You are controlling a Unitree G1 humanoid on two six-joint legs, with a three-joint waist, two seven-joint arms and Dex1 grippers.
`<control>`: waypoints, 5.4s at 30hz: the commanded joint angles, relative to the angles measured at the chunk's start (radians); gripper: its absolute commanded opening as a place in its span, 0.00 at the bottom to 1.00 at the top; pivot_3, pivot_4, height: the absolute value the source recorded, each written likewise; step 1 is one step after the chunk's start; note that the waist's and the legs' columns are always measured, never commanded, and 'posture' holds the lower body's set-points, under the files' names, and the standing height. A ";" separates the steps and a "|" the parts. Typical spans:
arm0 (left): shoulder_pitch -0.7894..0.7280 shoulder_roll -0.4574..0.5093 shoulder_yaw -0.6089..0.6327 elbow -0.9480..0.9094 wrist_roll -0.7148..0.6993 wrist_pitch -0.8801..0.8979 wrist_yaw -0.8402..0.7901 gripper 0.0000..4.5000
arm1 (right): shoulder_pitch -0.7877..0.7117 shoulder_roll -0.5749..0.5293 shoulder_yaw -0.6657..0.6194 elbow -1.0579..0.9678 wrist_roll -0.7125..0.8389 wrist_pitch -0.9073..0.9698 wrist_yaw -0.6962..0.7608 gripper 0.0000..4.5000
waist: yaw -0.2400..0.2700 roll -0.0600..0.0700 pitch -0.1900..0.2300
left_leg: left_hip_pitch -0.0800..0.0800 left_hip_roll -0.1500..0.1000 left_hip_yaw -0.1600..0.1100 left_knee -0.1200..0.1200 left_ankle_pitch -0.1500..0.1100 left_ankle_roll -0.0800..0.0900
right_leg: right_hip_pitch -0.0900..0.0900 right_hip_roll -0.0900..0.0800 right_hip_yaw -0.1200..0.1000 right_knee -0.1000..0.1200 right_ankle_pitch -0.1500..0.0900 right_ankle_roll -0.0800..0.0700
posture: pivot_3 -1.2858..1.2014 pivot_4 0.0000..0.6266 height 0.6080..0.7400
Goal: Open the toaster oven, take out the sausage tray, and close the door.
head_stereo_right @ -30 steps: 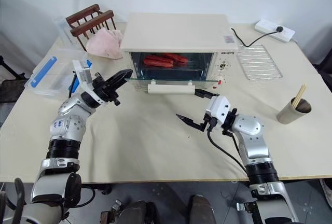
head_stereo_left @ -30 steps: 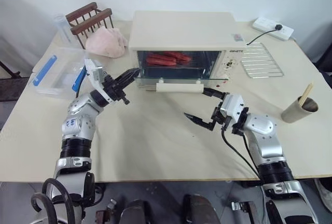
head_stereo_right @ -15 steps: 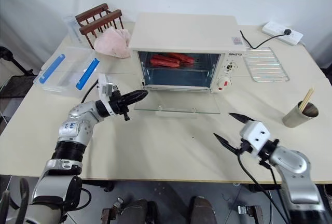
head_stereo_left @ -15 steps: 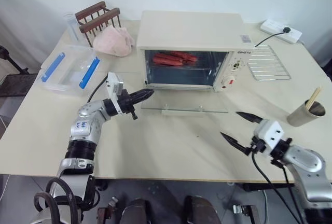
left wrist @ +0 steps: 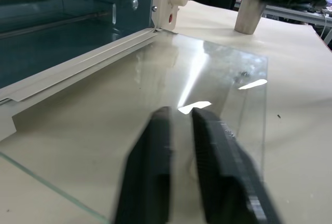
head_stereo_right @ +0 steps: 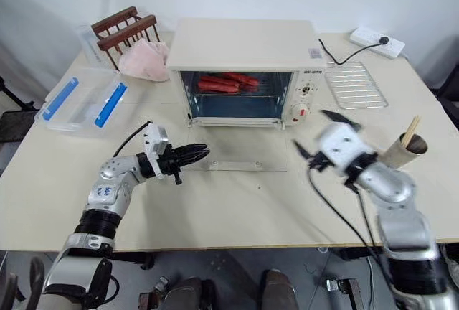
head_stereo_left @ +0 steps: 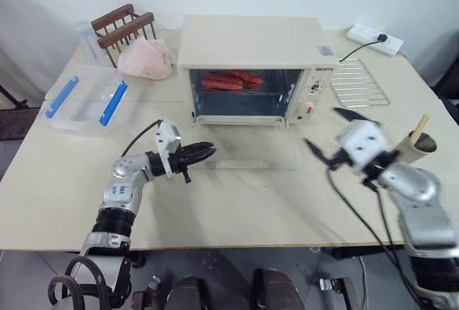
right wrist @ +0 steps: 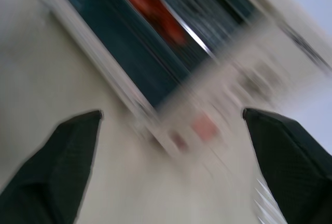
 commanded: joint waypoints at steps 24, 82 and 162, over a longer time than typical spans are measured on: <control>0.366 0.034 0.198 -0.475 -0.150 0.059 0.207 1.00 | -0.681 0.312 0.356 1.019 -0.560 -0.195 -0.547 0.79 | -0.016 0.000 0.000 | -0.004 -0.002 -0.001 -0.001 0.001 0.001 | -0.008 -0.005 -0.003 0.011 0.000 0.000 | 0.52 0.24 1.00; -0.300 0.031 0.188 0.047 -0.147 0.077 0.163 1.00 | -0.717 0.291 0.383 0.971 -0.641 -0.385 -0.614 0.00 | -0.066 0.001 0.001 | -0.006 -0.002 -0.003 -0.007 0.002 -0.001 | -0.011 -0.003 -0.005 0.010 0.000 0.000 | 0.52 0.24 1.00; -0.272 0.225 0.433 -0.051 -0.522 1.614 0.439 1.00 | -0.014 -0.093 0.166 -0.005 -0.370 -0.616 -0.051 0.00 | 0.013 -0.001 0.001 | -0.004 -0.003 -0.003 0.002 0.002 -0.001 | -0.007 -0.003 -0.003 0.013 0.000 0.000 | 0.52 0.24 1.00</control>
